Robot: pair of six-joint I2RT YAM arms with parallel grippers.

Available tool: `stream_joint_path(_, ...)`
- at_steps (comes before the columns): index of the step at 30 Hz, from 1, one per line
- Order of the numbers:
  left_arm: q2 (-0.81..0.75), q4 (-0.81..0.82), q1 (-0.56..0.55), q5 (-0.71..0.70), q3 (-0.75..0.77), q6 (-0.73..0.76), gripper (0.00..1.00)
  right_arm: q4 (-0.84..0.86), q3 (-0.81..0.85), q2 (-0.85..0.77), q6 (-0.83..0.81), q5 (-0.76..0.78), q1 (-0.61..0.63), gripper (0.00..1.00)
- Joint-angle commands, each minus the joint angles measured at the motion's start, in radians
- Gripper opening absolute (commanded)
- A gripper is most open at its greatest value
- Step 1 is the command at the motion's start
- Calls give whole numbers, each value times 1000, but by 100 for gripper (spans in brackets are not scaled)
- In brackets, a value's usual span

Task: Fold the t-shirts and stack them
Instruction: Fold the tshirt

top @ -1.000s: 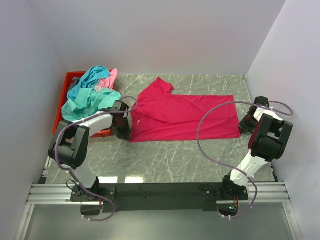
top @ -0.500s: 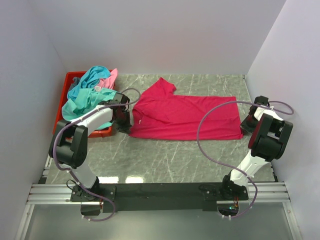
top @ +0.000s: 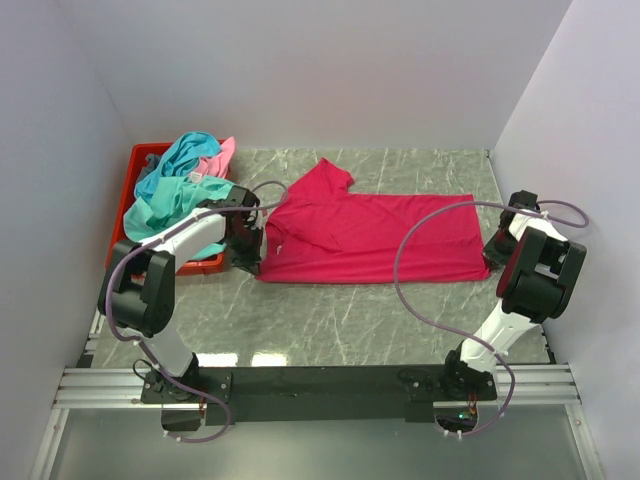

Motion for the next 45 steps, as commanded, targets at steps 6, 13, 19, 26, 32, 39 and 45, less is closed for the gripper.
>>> stream_joint_path(6,-25,-88,-31,40,2,42,12,11,-20,-82,-1,70,-4,0)
stream_joint_path(13,-25,-154,-31,-16,109,5,48,6,-28,-117,7,78,2,28)
stream_joint_path(19,25,-190,-37,-27,272,-41,89,-4,-9,-185,7,80,4,50)
stream_joint_path(26,195,-108,-90,30,480,-93,86,14,10,-274,8,23,40,54)
stream_joint_path(32,390,-116,-135,13,721,-139,81,55,32,-318,10,-80,134,52)
stream_joint_path(39,407,-21,-144,69,683,-139,81,115,58,-312,34,-186,338,50)
stream_joint_path(45,467,22,-193,62,723,-63,82,174,50,-275,97,-266,399,48)
